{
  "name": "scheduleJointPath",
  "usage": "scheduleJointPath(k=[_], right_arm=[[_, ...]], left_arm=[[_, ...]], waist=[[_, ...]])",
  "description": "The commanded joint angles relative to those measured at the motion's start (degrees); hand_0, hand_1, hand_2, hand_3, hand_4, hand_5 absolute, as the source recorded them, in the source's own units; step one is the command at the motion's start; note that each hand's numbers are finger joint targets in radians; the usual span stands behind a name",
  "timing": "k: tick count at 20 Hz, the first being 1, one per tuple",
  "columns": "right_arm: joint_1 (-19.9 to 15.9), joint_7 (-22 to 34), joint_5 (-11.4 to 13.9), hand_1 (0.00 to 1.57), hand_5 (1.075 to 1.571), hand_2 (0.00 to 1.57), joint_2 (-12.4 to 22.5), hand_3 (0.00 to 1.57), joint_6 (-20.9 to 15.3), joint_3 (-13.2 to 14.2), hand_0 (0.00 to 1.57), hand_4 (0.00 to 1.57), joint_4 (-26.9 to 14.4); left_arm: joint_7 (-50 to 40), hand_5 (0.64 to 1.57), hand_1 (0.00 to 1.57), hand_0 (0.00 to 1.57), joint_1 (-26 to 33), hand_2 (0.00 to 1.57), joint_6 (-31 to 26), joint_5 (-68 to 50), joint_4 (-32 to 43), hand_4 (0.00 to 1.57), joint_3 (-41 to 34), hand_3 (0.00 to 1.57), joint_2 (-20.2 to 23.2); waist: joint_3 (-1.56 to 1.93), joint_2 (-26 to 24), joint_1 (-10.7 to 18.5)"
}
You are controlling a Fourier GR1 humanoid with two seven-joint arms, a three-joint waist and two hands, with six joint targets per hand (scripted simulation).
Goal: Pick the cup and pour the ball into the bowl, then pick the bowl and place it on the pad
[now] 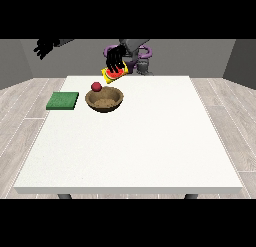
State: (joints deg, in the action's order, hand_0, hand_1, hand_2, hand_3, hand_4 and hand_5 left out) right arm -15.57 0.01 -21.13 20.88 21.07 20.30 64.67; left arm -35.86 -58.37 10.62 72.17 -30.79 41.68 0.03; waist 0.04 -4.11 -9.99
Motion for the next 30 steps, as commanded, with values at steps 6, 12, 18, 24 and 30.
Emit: scheduleJointPath(k=[6,12,18,24,30], right_arm=[[0.83,-2.67,0.98,0.0,1.548,0.0,-0.02,0.05,-1.97,1.3,0.0,0.71,-2.83],[-1.02,-1.3,1.68,0.0,1.546,0.0,0.27,0.14,-6.83,2.45,0.0,0.73,-1.42],[0.64,-2.44,2.36,0.0,1.557,0.0,-1.77,0.0,-9.86,3.02,0.0,0.78,-2.04],[0.49,-3.18,3.01,0.0,1.558,0.0,-5.09,0.0,-13.64,2.73,0.0,0.78,-2.26],[1.75,-9.75,4.61,0.0,1.566,0.0,-10.35,0.0,-16.41,1.77,0.0,0.73,-3.58]], left_arm=[[0.55,1.57,0.0,0.0,5.6,1.06,-11.5,2.19,-12.77,1.11,5.08,1.55,-0.03],[7.8,1.567,1.04,1.04,5.56,1.57,6.01,-11.37,-19.14,1.27,-12.34,1.44,6.33],[16.02,1.551,0.0,0.0,7.35,0.0,7.54,-35.79,-29.89,1.18,-32.14,0.0,6.37],[23.37,1.57,0.0,0.0,7.78,0.0,-3.24,-59.72,-36.39,1.06,-47.59,0.0,7.77],[25.57,1.561,0.0,0.0,6.7,0.0,-19.09,-74.32,-36.17,1.06,-57.83,0.0,17.08]], waist=[[-0.03,-1.96,4.4],[-0.28,0.68,10.03],[-0.83,-0.14,16.53],[-0.56,3.52,20.67],[-0.11,8.41,23.28]])
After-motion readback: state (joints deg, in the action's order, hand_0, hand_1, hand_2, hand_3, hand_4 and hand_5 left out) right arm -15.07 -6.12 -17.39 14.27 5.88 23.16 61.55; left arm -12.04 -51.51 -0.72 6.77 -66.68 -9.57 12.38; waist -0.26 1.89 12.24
